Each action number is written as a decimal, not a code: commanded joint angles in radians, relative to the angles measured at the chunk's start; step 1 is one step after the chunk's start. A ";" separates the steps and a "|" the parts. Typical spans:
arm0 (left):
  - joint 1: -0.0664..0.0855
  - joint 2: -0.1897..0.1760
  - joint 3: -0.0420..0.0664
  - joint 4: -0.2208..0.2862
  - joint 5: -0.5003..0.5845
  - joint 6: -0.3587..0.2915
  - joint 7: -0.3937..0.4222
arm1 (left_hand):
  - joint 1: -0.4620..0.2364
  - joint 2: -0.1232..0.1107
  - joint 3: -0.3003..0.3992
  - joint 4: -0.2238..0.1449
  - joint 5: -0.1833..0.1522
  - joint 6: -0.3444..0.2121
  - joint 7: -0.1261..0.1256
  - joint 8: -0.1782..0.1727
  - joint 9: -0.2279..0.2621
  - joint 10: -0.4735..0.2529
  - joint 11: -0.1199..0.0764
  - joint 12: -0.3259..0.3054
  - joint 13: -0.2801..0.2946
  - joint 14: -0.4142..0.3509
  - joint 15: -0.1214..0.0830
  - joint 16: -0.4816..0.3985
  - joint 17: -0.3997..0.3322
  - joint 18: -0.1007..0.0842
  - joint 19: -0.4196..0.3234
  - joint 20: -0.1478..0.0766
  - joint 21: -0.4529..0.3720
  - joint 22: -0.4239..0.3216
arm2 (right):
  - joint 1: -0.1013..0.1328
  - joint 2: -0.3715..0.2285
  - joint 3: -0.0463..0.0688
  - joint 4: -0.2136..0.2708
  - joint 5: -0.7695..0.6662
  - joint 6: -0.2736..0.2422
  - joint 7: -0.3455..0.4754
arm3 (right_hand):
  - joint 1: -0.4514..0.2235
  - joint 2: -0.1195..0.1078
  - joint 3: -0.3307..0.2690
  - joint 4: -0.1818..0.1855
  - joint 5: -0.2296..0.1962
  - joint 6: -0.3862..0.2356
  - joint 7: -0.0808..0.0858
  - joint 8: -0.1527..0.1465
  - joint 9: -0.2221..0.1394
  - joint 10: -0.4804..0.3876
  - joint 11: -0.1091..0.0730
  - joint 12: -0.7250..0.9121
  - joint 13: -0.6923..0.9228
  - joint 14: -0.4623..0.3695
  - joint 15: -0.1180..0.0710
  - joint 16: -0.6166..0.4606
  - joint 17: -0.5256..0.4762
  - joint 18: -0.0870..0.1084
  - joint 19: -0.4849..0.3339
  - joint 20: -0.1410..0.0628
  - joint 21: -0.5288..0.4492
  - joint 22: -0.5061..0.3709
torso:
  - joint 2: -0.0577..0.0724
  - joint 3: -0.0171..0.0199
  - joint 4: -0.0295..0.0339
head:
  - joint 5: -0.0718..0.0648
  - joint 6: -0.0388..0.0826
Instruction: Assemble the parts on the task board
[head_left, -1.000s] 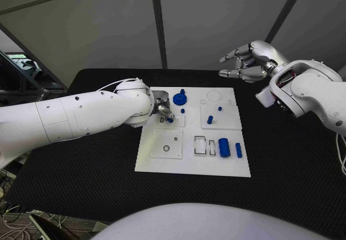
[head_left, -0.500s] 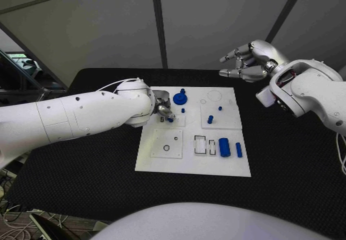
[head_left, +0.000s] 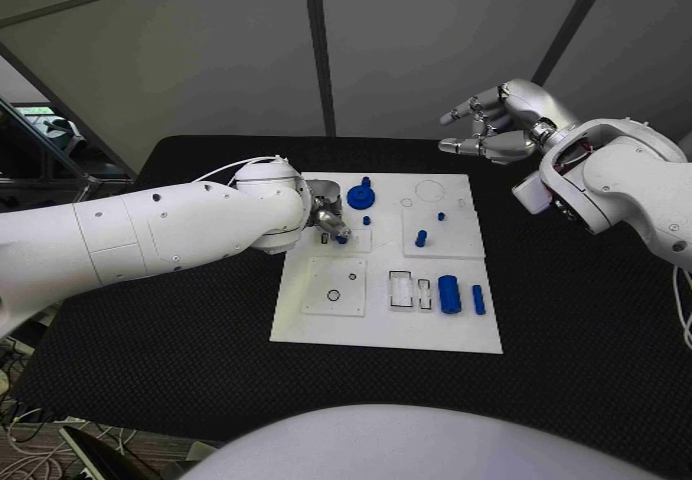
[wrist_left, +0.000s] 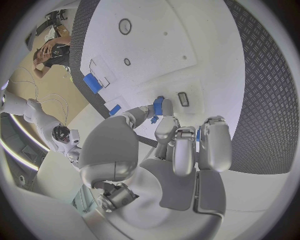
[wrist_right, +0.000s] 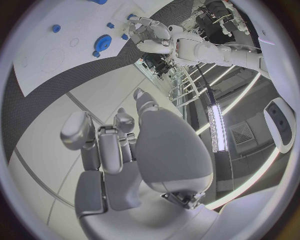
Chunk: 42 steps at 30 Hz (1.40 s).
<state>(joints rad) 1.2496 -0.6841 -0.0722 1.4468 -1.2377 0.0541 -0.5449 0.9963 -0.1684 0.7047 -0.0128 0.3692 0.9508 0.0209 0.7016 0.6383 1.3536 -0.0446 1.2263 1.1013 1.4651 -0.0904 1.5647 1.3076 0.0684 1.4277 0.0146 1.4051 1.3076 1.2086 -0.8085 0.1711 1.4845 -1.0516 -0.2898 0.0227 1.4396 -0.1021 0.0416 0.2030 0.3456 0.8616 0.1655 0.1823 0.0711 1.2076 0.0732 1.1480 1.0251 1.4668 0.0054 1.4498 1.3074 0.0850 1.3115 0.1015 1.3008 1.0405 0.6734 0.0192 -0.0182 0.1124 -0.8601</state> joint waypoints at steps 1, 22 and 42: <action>-0.003 0.002 -0.003 -0.002 -0.005 0.021 -0.007 | -0.004 0.028 -0.011 0.004 -0.003 0.012 -0.007 0.002 -0.002 0.014 -0.006 0.003 0.002 0.106 -0.008 0.006 0.263 -0.014 0.007 0.001 0.004 0.062 | 0.002 0.001 0.001 0.000 -0.002 0.005 0.004 | 0.001 0.007 0.000 0.007 0.006 0.006 -0.002 0.004 -0.001 -0.007 0.001 -0.005 -0.002 0.047 -0.009 -0.007 0.035 0.019 -0.005 0.001 -0.006 -0.001 | 0.000 0.0004 -0.0012 | -0.001 -0.001; -0.003 0.008 -0.003 -0.017 -0.002 0.020 -0.007 | -0.080 0.070 -0.306 0.133 -0.006 0.043 -0.011 -0.017 -0.024 0.018 -0.009 0.014 0.017 0.106 -0.011 0.006 0.263 -0.016 0.014 -0.003 0.004 0.076 | 0.002 0.001 0.001 -0.002 -0.002 0.007 -0.005 | -0.004 0.008 0.000 0.012 0.009 0.005 -0.002 0.005 -0.002 -0.007 0.001 -0.005 -0.003 0.047 -0.009 -0.009 0.033 0.019 -0.007 0.001 -0.009 -0.005 | 0.000 0.0005 -0.0007 | -0.003 -0.005; -0.003 -0.002 0.000 -0.011 -0.001 0.002 -0.006 | -0.074 0.093 -0.517 0.251 -0.185 0.054 -0.011 -0.027 -0.035 0.019 -0.008 0.014 0.022 0.106 -0.011 0.006 0.263 -0.017 0.017 -0.002 -0.001 0.084 | 0.002 0.001 0.001 -0.005 -0.002 0.008 -0.003 | -0.009 0.008 -0.002 0.015 0.010 0.005 -0.002 0.006 -0.002 -0.008 0.001 -0.006 -0.005 0.047 -0.009 -0.010 0.031 0.020 -0.007 0.001 -0.010 -0.007 | 0.000 0.0001 -0.0002 | -0.005 -0.004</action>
<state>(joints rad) 1.2453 -0.6848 -0.0732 1.4337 -1.2368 0.0611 -0.5470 0.9227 -0.0825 0.1932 0.2397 0.1881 0.9972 0.0070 0.6810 0.6037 1.3703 -0.0585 1.2354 1.1215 1.4688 -0.0948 1.5647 1.3076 0.0685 1.4383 0.0109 1.4042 1.3075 1.2086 -0.8076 0.1711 1.4795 -1.0518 -0.2867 0.0162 1.4356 -0.0981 0.0395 0.2113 0.3505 0.8616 0.1655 0.1822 0.0704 1.2076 0.0733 1.1480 1.0212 1.4669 0.0054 1.4460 1.3073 0.0851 1.3115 0.1015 1.2969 1.0349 0.6736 0.0189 -0.0185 0.1064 -0.8651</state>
